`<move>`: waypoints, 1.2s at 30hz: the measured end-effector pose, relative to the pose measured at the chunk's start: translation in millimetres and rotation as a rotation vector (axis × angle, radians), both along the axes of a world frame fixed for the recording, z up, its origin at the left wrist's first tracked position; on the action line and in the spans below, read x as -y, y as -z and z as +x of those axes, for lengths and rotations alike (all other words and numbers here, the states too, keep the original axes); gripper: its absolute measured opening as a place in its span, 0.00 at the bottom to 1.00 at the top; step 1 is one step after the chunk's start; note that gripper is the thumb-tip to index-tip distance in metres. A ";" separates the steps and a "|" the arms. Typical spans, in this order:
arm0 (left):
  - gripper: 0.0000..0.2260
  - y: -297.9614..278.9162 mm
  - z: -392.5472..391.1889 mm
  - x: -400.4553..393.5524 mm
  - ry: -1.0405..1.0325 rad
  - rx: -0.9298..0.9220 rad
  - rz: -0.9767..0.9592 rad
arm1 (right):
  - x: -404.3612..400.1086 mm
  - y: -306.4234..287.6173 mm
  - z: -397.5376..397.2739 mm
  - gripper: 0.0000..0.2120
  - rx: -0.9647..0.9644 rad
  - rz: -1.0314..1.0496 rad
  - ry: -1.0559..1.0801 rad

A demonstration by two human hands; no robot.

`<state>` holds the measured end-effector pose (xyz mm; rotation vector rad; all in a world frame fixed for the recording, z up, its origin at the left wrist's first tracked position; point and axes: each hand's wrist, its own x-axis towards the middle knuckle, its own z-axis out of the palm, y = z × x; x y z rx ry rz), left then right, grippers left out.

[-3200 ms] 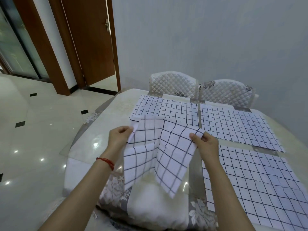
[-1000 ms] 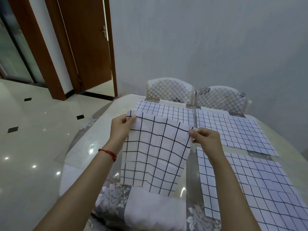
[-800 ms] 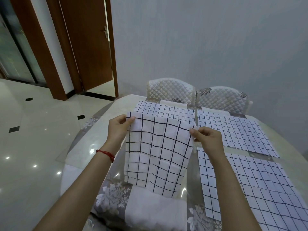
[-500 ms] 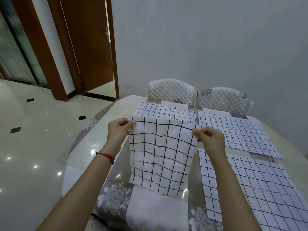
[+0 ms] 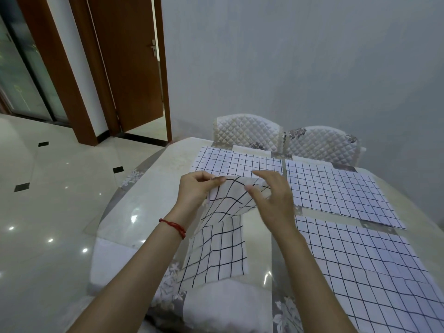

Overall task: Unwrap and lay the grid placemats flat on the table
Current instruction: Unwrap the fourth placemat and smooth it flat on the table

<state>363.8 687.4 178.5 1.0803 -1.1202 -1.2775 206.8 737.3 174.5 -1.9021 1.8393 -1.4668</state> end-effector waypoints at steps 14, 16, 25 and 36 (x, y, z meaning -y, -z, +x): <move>0.07 -6.5 7.8 -1.7 0.152 0.201 -0.123 | 7.8 -11.8 15.5 0.04 0.075 0.037 -0.134; 0.09 -7.4 8.7 -1.0 0.114 0.207 -0.136 | 8.7 -11.3 14.4 0.04 0.097 0.020 -0.128; 0.14 1.3 14.4 5.8 -0.139 0.390 -0.173 | 8.4 -19.9 6.3 0.10 0.218 0.022 -0.151; 0.04 -20.5 0.0 2.8 0.173 0.445 -0.388 | 6.8 -30.7 2.1 0.05 0.253 0.149 -0.226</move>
